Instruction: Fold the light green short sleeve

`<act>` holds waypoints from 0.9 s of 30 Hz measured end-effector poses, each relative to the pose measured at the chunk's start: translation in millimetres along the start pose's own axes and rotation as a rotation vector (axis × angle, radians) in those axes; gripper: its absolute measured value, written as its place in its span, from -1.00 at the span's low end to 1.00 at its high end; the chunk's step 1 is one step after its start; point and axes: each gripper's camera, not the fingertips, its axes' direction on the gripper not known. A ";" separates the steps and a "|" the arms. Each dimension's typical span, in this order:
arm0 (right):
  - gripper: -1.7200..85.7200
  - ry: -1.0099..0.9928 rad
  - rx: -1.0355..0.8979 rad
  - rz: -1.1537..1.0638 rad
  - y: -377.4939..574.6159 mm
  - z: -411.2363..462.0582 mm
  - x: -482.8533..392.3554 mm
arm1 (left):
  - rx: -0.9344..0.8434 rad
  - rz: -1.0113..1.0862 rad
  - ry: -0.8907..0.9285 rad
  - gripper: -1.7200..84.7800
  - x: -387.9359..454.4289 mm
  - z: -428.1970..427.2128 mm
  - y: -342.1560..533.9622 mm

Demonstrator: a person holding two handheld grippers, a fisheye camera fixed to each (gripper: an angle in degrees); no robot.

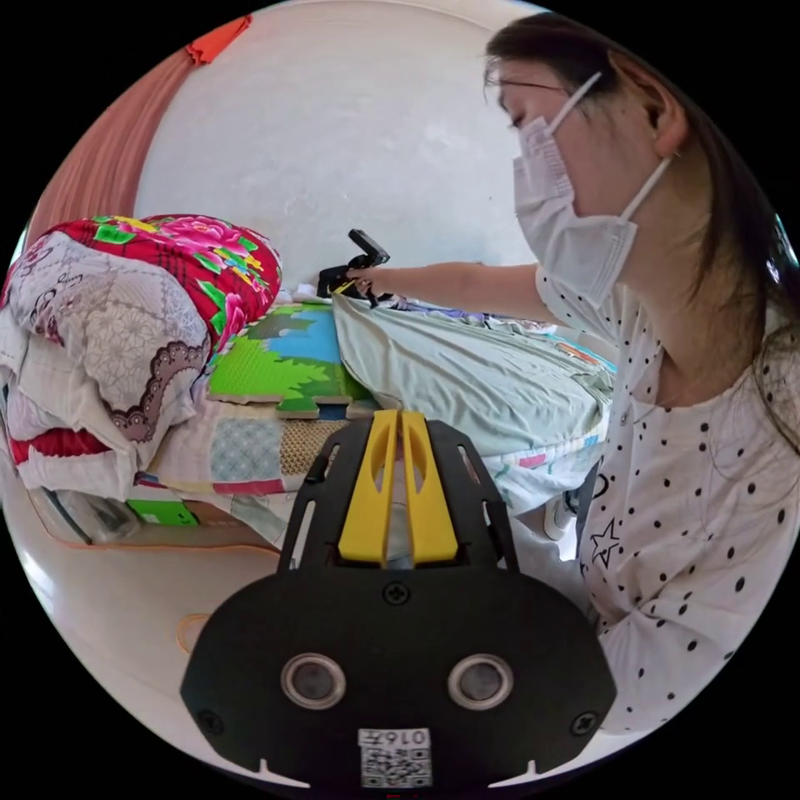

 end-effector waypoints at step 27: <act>-0.97 0.085 -0.147 -0.204 -35.8 2.3 -107.3 | -0.003 -0.109 -0.052 -0.98 10.4 -36.5 48.8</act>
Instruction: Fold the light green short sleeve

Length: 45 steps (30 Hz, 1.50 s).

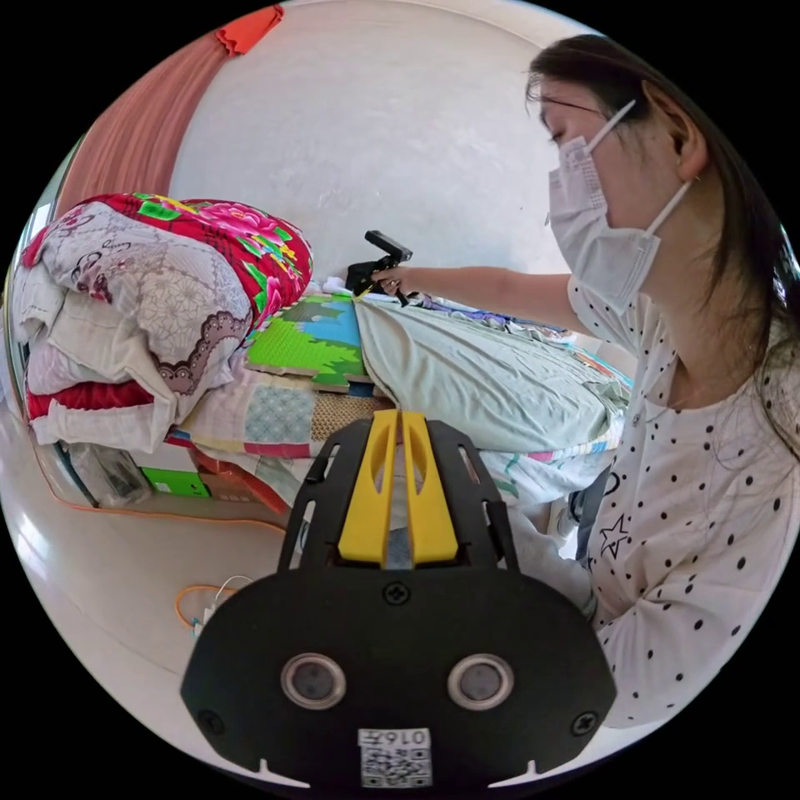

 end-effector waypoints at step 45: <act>-0.97 -0.040 0.075 -0.142 432.0 -325.8 38.7 | -0.365 -0.095 -0.164 -0.98 2.5 203.0 15.3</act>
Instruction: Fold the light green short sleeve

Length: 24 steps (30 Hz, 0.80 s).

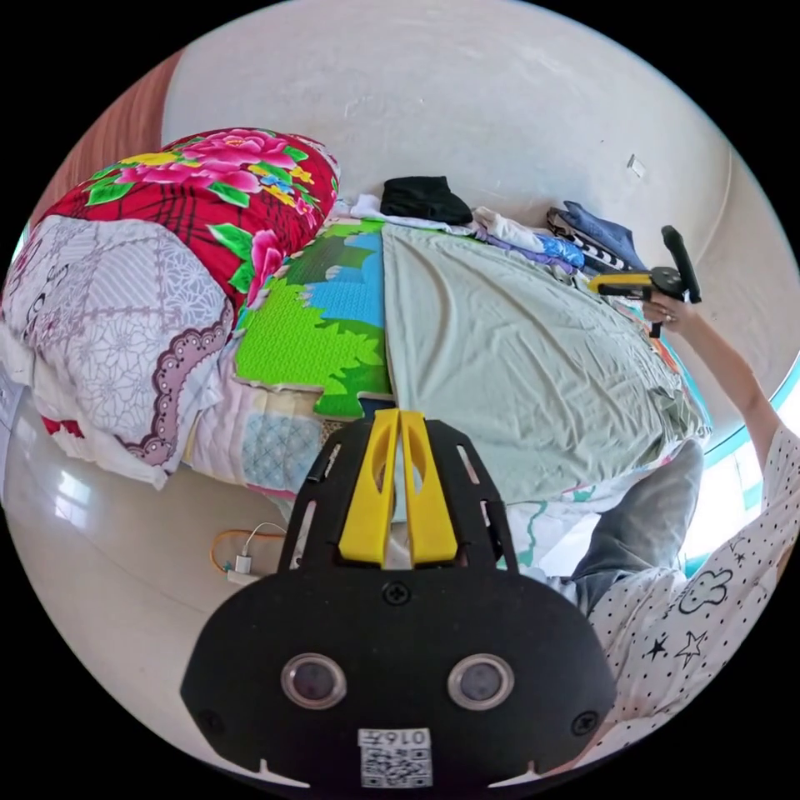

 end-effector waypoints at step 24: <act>-0.97 0.096 -0.062 0.267 126.6 3.7 98.9 | -0.176 0.225 -0.045 -0.98 84.9 234.1 -183.7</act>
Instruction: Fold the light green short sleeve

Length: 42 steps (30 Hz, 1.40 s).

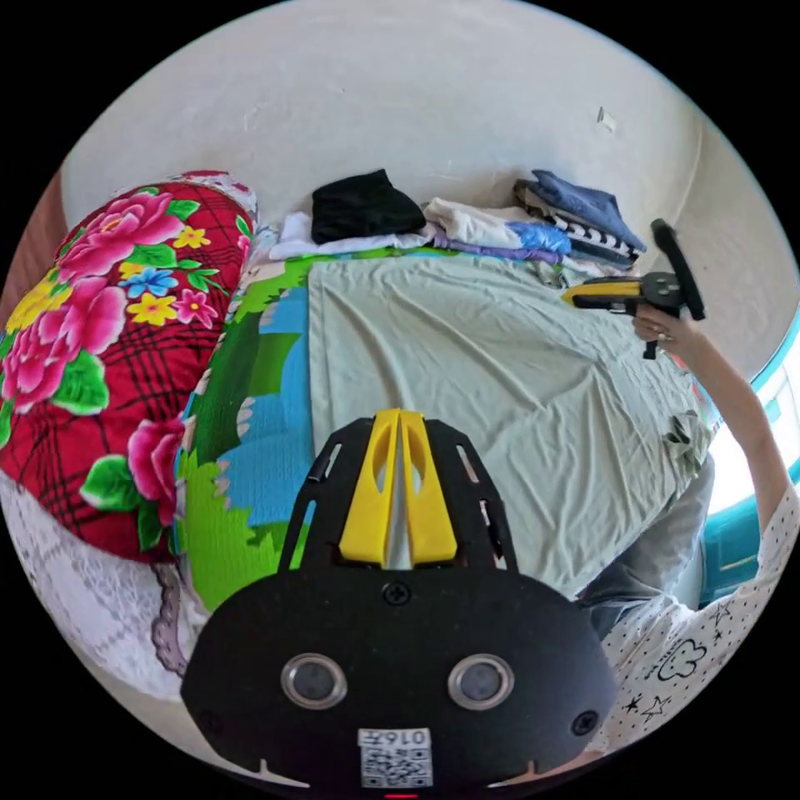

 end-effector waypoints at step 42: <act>-0.97 -0.038 -0.004 0.084 367.8 -49.4 165.3 | -0.081 0.085 0.051 -0.98 15.9 101.7 40.2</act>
